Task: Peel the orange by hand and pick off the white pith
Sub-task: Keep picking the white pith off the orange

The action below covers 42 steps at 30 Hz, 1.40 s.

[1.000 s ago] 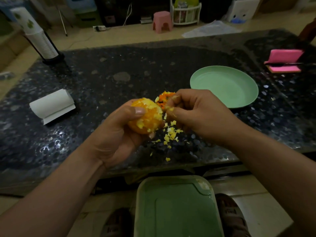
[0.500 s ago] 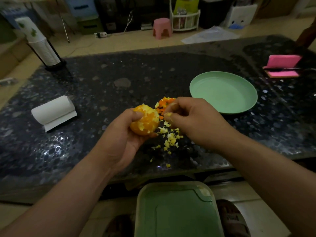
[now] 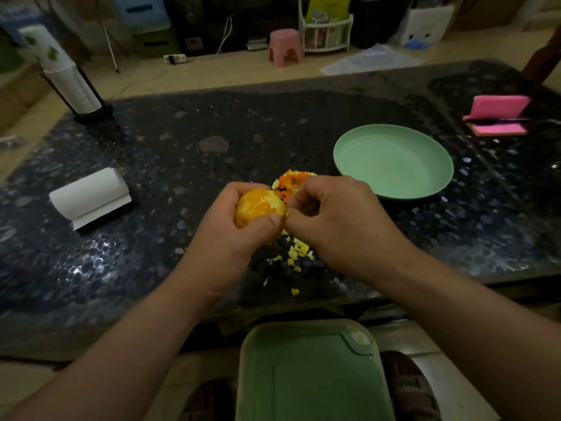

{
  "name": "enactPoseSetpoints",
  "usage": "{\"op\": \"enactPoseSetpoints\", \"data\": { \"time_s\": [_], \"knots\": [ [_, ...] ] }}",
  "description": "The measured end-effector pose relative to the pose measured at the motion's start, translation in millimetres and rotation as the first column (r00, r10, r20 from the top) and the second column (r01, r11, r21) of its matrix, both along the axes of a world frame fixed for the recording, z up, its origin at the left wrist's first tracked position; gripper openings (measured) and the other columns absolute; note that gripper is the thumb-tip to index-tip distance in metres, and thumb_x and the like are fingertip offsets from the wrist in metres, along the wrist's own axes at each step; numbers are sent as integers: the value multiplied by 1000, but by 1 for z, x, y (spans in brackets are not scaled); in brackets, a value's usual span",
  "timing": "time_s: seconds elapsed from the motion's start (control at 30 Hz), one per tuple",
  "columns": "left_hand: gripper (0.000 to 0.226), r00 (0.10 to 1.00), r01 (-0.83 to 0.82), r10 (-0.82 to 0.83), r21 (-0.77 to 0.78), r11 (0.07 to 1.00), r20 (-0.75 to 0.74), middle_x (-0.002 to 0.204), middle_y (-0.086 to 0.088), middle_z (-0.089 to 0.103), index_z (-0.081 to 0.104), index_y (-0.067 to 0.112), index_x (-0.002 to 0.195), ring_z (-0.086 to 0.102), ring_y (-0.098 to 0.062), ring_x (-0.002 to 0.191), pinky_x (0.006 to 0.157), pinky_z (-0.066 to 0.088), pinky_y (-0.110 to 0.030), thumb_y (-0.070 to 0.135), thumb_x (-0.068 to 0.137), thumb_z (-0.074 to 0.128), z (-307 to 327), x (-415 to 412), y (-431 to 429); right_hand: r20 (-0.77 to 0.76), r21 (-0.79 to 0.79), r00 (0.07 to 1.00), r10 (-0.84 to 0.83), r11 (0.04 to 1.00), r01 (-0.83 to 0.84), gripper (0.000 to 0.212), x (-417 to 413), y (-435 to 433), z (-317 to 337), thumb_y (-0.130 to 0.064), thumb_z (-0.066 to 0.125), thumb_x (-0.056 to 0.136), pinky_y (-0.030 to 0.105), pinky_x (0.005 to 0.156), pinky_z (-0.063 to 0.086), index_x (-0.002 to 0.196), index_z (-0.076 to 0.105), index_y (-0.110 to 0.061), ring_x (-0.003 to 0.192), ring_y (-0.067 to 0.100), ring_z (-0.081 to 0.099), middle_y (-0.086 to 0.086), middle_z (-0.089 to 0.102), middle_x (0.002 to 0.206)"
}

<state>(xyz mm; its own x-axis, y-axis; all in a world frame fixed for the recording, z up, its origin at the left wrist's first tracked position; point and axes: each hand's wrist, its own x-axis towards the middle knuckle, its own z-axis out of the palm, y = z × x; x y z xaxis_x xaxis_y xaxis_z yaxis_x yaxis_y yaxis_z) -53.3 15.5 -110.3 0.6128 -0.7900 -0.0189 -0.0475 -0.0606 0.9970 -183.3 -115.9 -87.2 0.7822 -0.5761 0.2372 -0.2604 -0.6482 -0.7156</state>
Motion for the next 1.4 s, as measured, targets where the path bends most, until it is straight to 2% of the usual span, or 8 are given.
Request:
{"op": "enactPoseSetpoints", "data": {
  "time_s": [0.13, 0.37, 0.67, 0.83, 0.93, 1.1, 1.3, 1.4],
  "knots": [
    [51, 997, 5, -9, -55, 998, -72, 105, -3, 70, 68, 26, 118, 66, -19, 91, 74, 58, -33, 39, 69, 77, 1, 0, 0, 45, 57, 999, -9, 998, 6, 10, 0, 0, 2, -24, 75, 85, 27, 57, 51, 76, 69, -24, 63, 7, 61, -7, 67, 67],
    [50, 926, 28, -93, -179, 983, -366, 109, -12, 69, 60, 3, 129, 66, -21, 88, 63, 56, -31, 16, 82, 63, 7, 4, 2, 120, 246, 989, 89, 962, -116, 9, -1, -5, 4, -17, 74, 87, 21, 55, 44, 79, 70, -20, 57, 3, 53, -4, 65, 66],
    [62, 840, 38, -177, -270, 962, -513, 122, -19, 67, 64, 2, 131, 62, -31, 107, 66, 57, -31, 25, 74, 71, 16, 9, 7, 112, 288, 992, 62, 953, -92, 17, 0, -12, -1, -14, 69, 95, 17, 53, 40, 80, 68, -22, 53, 0, 49, -14, 61, 62],
    [61, 830, -40, -91, -221, 974, -551, 119, -19, 68, 57, -2, 139, 63, -35, 109, 67, 59, -32, 18, 82, 65, 14, 6, 4, 74, 252, 997, -1, 968, -18, 17, 0, -13, -1, -15, 64, 103, 36, 56, 58, 101, 74, -29, 65, 16, 66, -7, 75, 84],
    [48, 852, -71, -55, -218, 973, -521, 112, -13, 72, 63, 4, 128, 66, -27, 101, 70, 59, -31, 19, 83, 62, 14, 7, 2, 106, 237, 994, 29, 970, -53, 11, -1, -7, 3, -19, 71, 99, 27, 58, 56, 99, 72, -31, 65, 7, 64, -7, 72, 81],
    [37, 919, -60, -42, -243, 968, -391, 98, -6, 72, 62, 8, 121, 69, -16, 87, 72, 59, -31, 17, 85, 62, 13, 6, 1, 73, 243, 997, 39, 968, -56, 7, -2, 5, 3, -30, 75, 95, 30, 59, 57, 89, 74, -26, 65, 8, 66, -6, 73, 77],
    [49, 991, -57, 41, -124, 991, -125, 112, -7, 69, 63, 23, 125, 67, -20, 96, 82, 57, -33, 30, 78, 76, 8, 5, 2, 53, 230, 998, 19, 973, -31, 11, -1, 6, 2, -30, 74, 95, 39, 64, 62, 86, 75, -24, 65, 8, 68, -6, 74, 75],
    [44, 998, -54, 55, -94, 994, 7, 112, -7, 68, 63, 27, 123, 67, -16, 92, 77, 57, -27, 29, 81, 73, 7, 1, 2, 47, 194, 999, 23, 981, -32, 13, -2, 8, 1, -29, 75, 93, 33, 62, 59, 81, 74, -24, 64, 7, 66, -6, 72, 72]
  ]
}}
